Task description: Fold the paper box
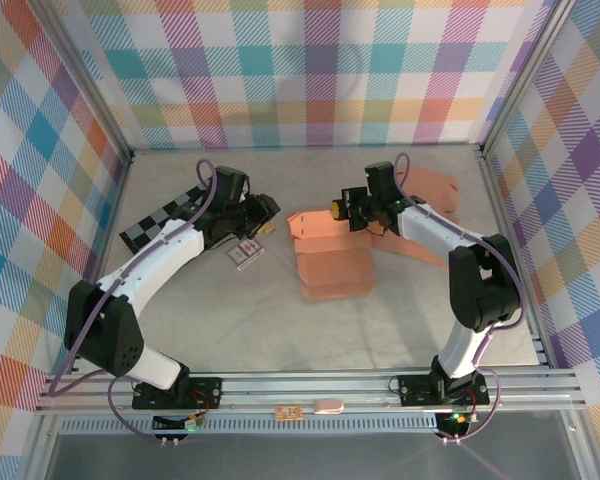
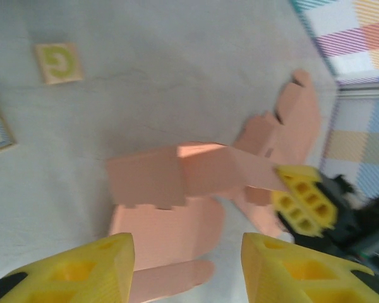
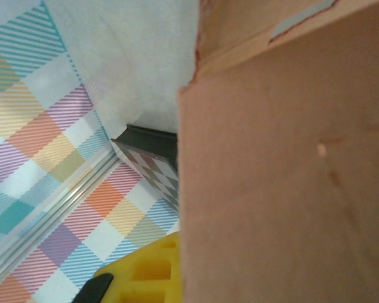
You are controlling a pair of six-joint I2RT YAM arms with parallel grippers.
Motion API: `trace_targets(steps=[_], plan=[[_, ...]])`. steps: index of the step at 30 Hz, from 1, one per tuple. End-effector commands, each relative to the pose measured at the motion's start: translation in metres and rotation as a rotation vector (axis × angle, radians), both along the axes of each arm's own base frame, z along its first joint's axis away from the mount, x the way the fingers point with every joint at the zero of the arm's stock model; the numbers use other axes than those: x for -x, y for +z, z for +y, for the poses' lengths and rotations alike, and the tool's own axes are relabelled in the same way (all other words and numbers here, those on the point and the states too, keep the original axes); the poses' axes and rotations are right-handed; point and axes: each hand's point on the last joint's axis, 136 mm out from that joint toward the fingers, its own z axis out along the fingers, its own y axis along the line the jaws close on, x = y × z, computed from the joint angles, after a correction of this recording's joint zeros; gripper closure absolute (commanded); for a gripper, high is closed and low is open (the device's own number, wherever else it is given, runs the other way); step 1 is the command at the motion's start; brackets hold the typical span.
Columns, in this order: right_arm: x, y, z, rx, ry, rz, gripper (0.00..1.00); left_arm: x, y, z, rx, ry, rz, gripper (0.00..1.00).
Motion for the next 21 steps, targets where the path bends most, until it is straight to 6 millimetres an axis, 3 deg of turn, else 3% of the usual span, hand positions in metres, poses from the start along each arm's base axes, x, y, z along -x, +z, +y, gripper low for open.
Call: trace_targets(steps=[1,8,14,21], plan=[[-0.006,-0.007,0.006,0.008,0.093,-0.111,1.00,0.007,-0.015,0.008,-0.079,-0.067,0.035,0.53],[-0.008,-0.012,0.015,0.016,0.209,-0.254,1.00,0.012,-0.036,0.018,-0.113,-0.084,0.041,0.53],[-0.014,-0.010,0.019,-0.005,0.293,-0.388,1.00,0.012,-0.057,0.017,-0.157,-0.172,0.017,0.59],[-0.005,-0.015,0.022,-0.026,0.385,-0.455,1.00,0.008,-0.081,0.014,-0.183,-0.235,-0.037,0.62]])
